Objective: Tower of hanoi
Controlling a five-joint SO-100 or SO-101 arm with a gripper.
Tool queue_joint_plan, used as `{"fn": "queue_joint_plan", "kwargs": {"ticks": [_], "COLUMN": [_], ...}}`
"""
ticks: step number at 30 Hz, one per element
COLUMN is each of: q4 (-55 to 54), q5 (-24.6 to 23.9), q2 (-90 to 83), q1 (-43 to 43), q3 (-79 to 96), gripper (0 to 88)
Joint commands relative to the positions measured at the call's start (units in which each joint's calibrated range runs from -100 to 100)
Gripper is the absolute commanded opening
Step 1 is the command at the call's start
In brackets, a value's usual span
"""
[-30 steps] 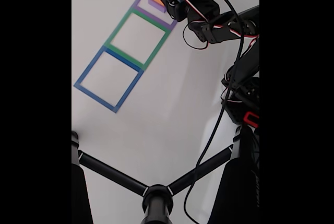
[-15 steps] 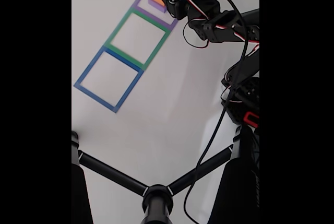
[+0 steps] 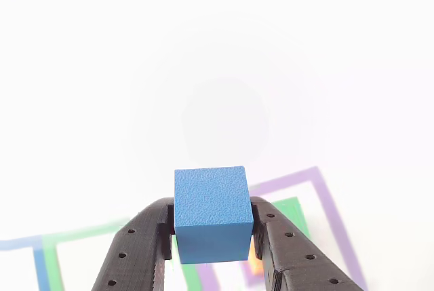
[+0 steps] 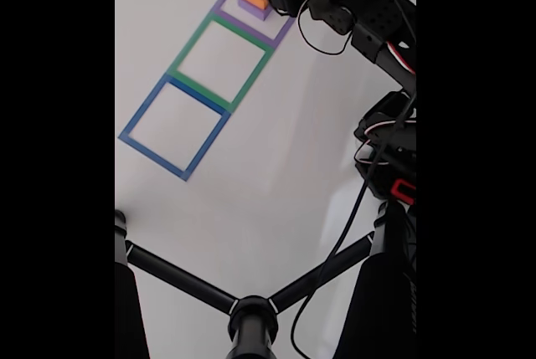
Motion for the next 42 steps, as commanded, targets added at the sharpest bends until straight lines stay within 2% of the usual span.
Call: {"fn": "queue_joint_plan", "kwargs": {"ticks": [1, 5, 12, 23, 26, 32, 37, 42], "q4": [24.08, 36.55, 44.89, 42.3, 32.74, 6.51, -20.62, -44.18], "q5": [0.39, 0.39, 0.39, 0.39, 0.39, 0.39, 0.39, 0.39], "q2": [-5.56, -7.18, -9.36, -4.19, -5.4, -5.4, -1.53, 7.44], "q1": [-2.9, -5.97, -10.86, -15.94, -16.61, -16.52, -16.42, -14.51], "q3": [-17.74, -28.28, -35.28, -30.55, -20.19, 2.9, 21.45, 32.08], "gripper": [3.9, 3.9, 3.9, 3.9, 4.1, 3.9, 4.0, 4.0]}}
